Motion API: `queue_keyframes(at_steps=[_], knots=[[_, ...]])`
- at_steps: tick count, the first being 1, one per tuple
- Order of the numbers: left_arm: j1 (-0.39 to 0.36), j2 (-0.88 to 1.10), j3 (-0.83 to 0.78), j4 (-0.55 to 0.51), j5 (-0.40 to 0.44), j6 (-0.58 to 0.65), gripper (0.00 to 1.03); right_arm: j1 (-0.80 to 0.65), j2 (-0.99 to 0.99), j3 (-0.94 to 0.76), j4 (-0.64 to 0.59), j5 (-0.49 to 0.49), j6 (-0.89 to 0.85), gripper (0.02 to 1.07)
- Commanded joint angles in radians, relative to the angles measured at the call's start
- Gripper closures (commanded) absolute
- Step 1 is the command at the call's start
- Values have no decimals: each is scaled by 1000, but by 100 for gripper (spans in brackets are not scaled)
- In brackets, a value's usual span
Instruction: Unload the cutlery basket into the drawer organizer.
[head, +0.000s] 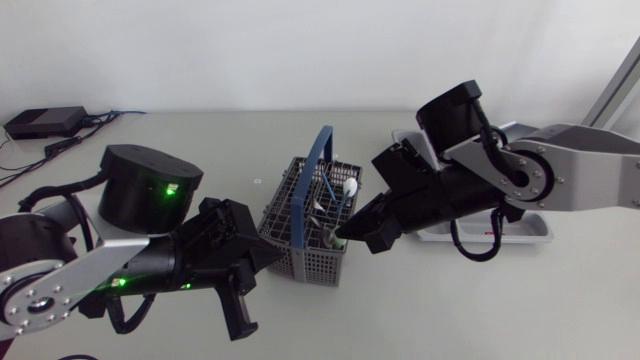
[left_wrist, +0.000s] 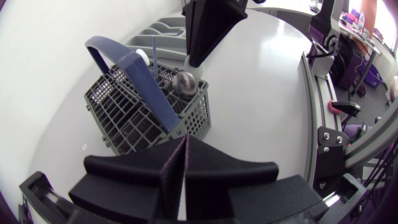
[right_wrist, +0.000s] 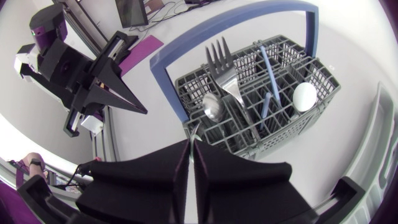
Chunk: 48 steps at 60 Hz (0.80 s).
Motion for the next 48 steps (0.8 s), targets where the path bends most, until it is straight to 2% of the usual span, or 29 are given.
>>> queue_keyframes(at_steps=[1, 18, 34, 41, 48], knots=[[-7, -4, 17, 1, 10, -18, 88, -18, -30, -5, -1, -23, 30, 101], [-11, 0, 15, 4, 10, -18, 88, -83, -103, 10, -40, -118, 79, 101], [-20, 0, 14, 3, 10, -18, 88, -189, -249, 61, -126, -255, 151, 101], [-27, 2, 14, 3, 10, -18, 88, -218, -327, 82, -159, -278, 180, 101], [-40, 0, 14, 3, 8, -19, 88, -267, -419, 94, -204, -255, 180, 101]])
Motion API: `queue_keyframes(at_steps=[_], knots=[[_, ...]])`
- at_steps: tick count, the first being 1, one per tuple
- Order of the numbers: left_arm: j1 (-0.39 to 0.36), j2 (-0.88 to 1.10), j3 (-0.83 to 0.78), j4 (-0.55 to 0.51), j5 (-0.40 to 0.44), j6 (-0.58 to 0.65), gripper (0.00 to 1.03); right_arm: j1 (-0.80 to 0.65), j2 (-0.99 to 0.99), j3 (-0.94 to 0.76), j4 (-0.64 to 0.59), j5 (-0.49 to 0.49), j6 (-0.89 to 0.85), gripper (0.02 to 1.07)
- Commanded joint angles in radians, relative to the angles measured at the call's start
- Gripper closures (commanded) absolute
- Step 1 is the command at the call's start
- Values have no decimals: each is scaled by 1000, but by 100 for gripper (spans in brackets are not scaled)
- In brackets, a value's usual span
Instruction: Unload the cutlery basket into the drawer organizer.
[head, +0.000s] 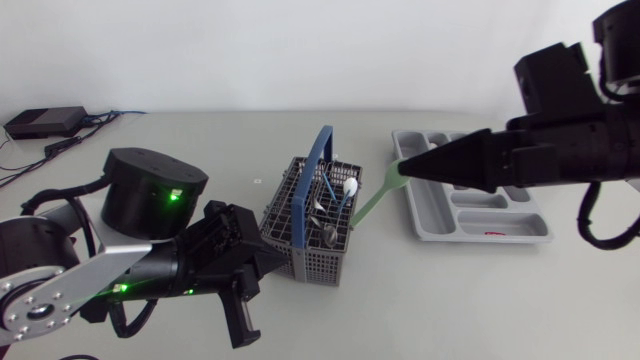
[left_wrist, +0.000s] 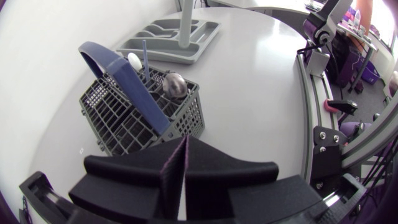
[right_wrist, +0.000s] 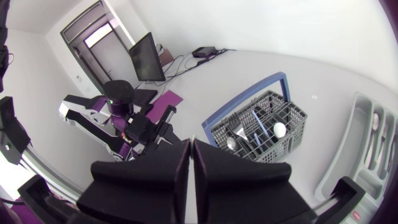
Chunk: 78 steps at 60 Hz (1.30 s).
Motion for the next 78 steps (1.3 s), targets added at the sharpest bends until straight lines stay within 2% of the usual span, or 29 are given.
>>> queue_keyframes(at_steps=[1, 7, 13, 21, 25, 39, 56, 73, 78], knots=[[-8, 0, 15, 1, 8, -19, 88, -45, -55, 23, -34, 7, 18, 101], [-8, -6, 14, -4, 8, -21, 88, -114, -106, 17, -106, 109, -60, 101], [-11, -12, 6, -4, 8, -22, 88, -226, -118, -32, -139, 267, -170, 101], [-13, -14, 6, -4, 8, -22, 88, -313, -92, -93, -87, 451, -244, 101], [-13, -15, 6, -4, 8, -22, 88, -344, -55, -138, -9, 542, -267, 101], [-15, -23, 3, -4, 8, -22, 88, -448, 144, -211, 207, 640, -331, 101], [-13, -29, -3, -6, 8, -22, 88, -430, 356, -245, 450, 820, -341, 101], [-16, -30, -3, -10, 8, -24, 88, -373, 524, -242, 552, 887, -325, 101], [-18, -30, -3, -12, 8, -22, 88, -362, 524, -244, 552, 889, -318, 81]])
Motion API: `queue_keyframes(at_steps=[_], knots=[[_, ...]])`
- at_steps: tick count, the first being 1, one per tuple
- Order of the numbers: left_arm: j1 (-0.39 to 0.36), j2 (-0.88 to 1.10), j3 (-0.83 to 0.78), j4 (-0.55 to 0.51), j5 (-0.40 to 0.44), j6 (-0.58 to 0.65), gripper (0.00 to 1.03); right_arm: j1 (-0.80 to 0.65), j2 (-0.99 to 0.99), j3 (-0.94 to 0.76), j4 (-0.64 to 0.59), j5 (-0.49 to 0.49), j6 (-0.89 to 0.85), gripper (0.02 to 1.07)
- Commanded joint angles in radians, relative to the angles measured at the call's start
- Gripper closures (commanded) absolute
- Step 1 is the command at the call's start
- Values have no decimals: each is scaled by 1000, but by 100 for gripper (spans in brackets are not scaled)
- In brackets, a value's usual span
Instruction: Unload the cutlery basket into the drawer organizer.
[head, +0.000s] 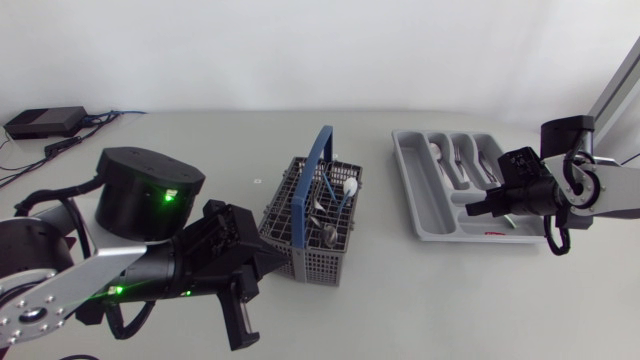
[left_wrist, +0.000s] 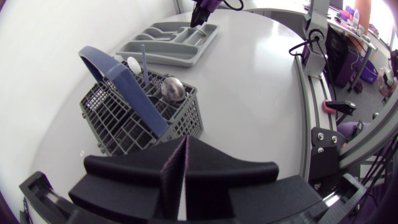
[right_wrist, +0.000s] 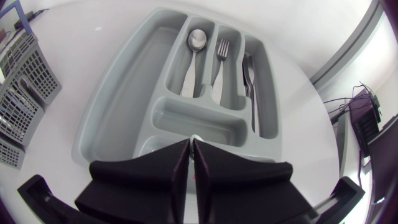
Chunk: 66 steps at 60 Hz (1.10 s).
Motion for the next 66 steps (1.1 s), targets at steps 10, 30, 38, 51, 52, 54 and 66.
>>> queue_keyframes(at_steps=[10, 30, 38, 51, 52, 54, 66], knots=[[-13, -13, -1, -7, 8, -23, 88, 31, -44, -28, -32, -2, 16, 45], [-19, -11, -9, -6, 8, -22, 88, 166, -426, 27, -371, -381, 124, 32], [-19, -14, -17, -7, 8, -22, 88, 302, -409, 58, -432, -503, 186, 42], [-23, -16, -18, -7, 8, -23, 88, 494, -327, 77, -411, -534, 314, 45], [-25, -16, -20, -7, 8, -22, 88, 502, -324, 77, -405, -533, 321, 45], [-25, -16, -20, -7, 8, -22, 88, 529, -312, 79, -398, -533, 335, 45], [-25, -25, -31, -7, 8, -22, 88, 569, -248, 114, -401, -534, 337, 46]])
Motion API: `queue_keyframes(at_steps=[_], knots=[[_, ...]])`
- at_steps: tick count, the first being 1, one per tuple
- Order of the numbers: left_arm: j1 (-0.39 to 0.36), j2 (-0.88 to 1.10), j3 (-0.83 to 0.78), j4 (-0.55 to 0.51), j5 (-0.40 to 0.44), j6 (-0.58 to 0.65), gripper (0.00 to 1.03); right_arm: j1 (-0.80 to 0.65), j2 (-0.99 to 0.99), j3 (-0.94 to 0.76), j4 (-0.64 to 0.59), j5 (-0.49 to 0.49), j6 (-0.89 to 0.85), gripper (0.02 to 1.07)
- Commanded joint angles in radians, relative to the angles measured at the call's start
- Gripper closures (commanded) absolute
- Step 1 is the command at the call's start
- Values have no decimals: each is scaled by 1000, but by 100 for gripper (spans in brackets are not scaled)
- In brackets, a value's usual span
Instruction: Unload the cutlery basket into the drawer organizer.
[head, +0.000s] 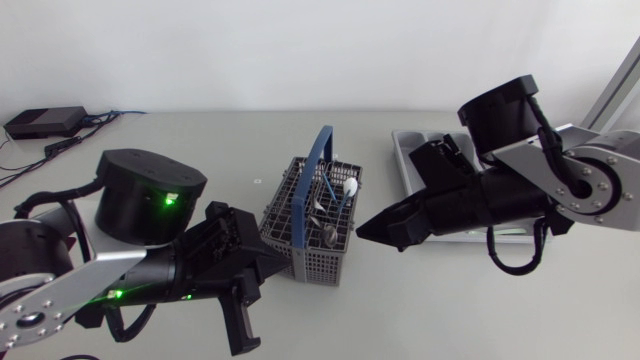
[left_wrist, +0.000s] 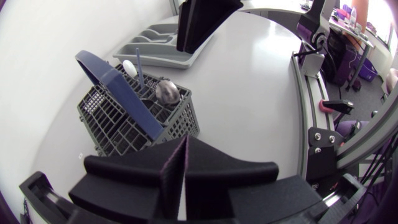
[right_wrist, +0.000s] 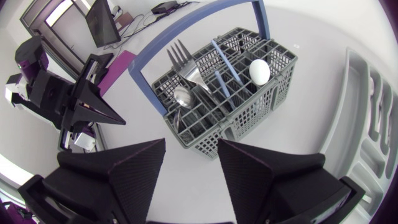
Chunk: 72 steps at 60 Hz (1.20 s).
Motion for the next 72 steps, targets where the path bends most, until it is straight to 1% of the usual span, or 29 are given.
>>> queue_keyframes(at_steps=[1, 3, 8, 11, 13, 15, 18, 25, 27, 33, 35, 37, 51, 54, 57, 59, 64, 67, 72], knots=[[-6, -21, -30, -7, 8, -22, 88, 12, 35, 40, 6, -8, 21, 47], [-6, -21, -30, -7, 8, -22, 88, 16, 51, 52, 4, -8, 21, 50], [-6, -21, -30, -7, 8, -22, 88, 22, 89, 77, 3, -11, 21, 54], [-6, -21, -30, -6, 8, -22, 88, 29, 111, 91, 3, -13, 21, 54], [-6, -21, -30, -7, 7, -22, 88, 41, 126, 98, 3, -13, 21, 58], [-4, -22, -32, -7, 7, -22, 88, 49, 129, 103, 3, -13, 21, 59], [-1, -25, -33, -7, 7, -22, 88, 64, 141, 109, 1, -13, 23, 63], [-1, -28, -36, -6, 7, -20, 88, 75, 166, 124, 1, -10, 24, 67], [0, -28, -38, -6, 7, -20, 88, 85, 180, 129, 1, -7, 24, 71], [0, -28, -43, -3, 8, -19, 88, 104, 197, 137, 1, -1, 27, 72], [0, -28, -43, -4, 7, -20, 88, 108, 201, 138, 1, -1, 27, 78], [2, -28, -43, -3, 8, -19, 88, 108, 203, 138, 0, -1, 27, 80], [0, -30, -44, 1, 8, -19, 88, 118, 236, 152, 3, 5, 24, 80], [0, -30, -46, 1, 8, -19, 88, 122, 244, 156, 4, 5, 24, 84], [0, -30, -44, -1, 7, -19, 88, 125, 249, 160, 4, 5, 24, 84], [0, -30, -44, -1, 7, -19, 88, 125, 252, 161, 3, 5, 24, 89], [-1, -30, -44, -1, 7, -19, 88, 125, 261, 161, 4, 5, 21, 94], [-4, -30, -44, -1, 7, -19, 88, 127, 263, 160, 6, 4, 20, 101], [-6, -30, -43, -1, 7, -19, 88, 127, 250, 160, 4, 1, 20, 101]])
